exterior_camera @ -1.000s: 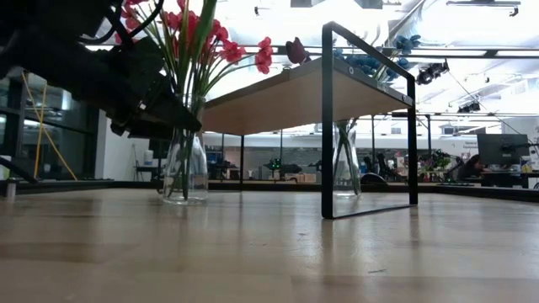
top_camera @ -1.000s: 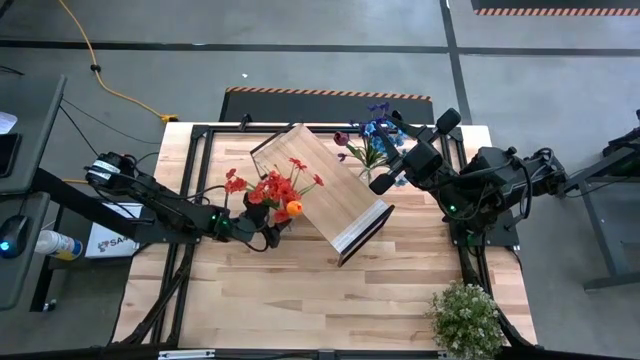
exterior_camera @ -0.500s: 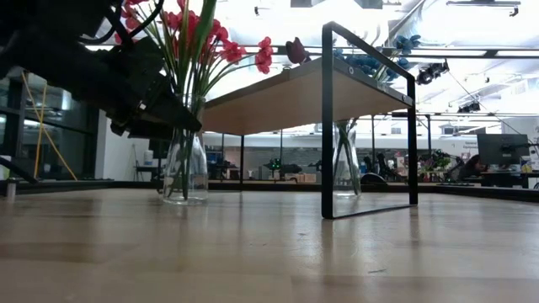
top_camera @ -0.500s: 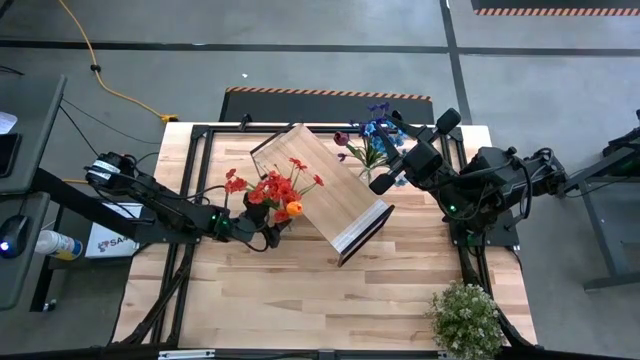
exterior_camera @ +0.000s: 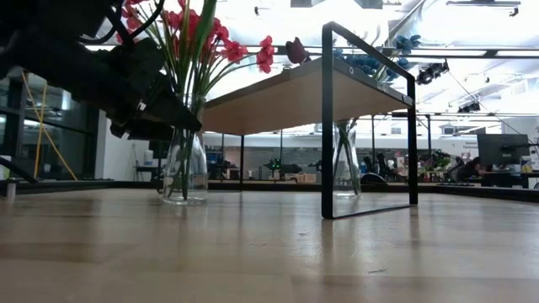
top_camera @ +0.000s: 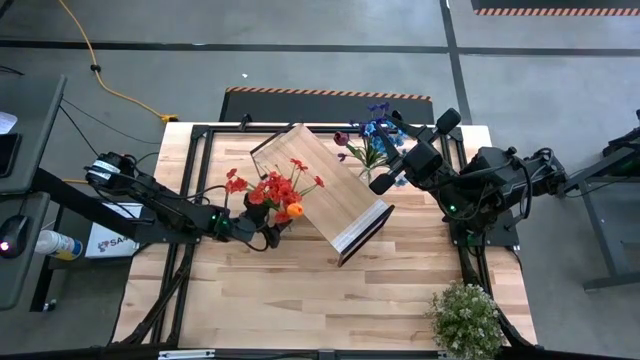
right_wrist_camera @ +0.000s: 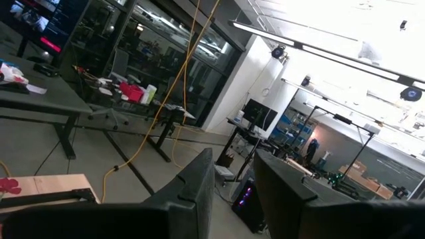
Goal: Pick and place flowers into a vace then onto a shelf
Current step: Put the bottom transparent vase with flowers on the shelf
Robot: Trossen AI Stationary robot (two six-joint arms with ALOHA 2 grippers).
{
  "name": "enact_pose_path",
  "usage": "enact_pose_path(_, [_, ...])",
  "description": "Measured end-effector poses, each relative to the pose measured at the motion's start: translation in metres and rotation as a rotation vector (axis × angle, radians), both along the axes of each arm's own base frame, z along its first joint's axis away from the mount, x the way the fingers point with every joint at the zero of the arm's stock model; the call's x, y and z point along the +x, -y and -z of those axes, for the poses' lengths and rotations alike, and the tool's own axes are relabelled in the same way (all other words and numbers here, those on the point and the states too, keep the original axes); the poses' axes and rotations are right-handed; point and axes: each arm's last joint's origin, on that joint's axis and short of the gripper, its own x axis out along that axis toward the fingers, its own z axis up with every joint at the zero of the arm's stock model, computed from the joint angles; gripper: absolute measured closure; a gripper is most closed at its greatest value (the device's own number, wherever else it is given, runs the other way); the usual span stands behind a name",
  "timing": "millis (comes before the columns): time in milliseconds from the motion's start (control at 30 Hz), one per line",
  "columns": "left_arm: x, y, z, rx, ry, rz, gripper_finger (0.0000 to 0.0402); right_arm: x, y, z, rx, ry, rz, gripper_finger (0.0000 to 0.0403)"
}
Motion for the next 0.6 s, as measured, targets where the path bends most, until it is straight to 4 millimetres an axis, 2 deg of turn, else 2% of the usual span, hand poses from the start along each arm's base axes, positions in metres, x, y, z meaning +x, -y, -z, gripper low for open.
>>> enact_pose_path(600, [0.0007,0.0004,-0.0010,-0.011,0.015,0.005,0.0011,0.0000,0.0000,0.0001,0.000,-0.001,0.000,0.0304])
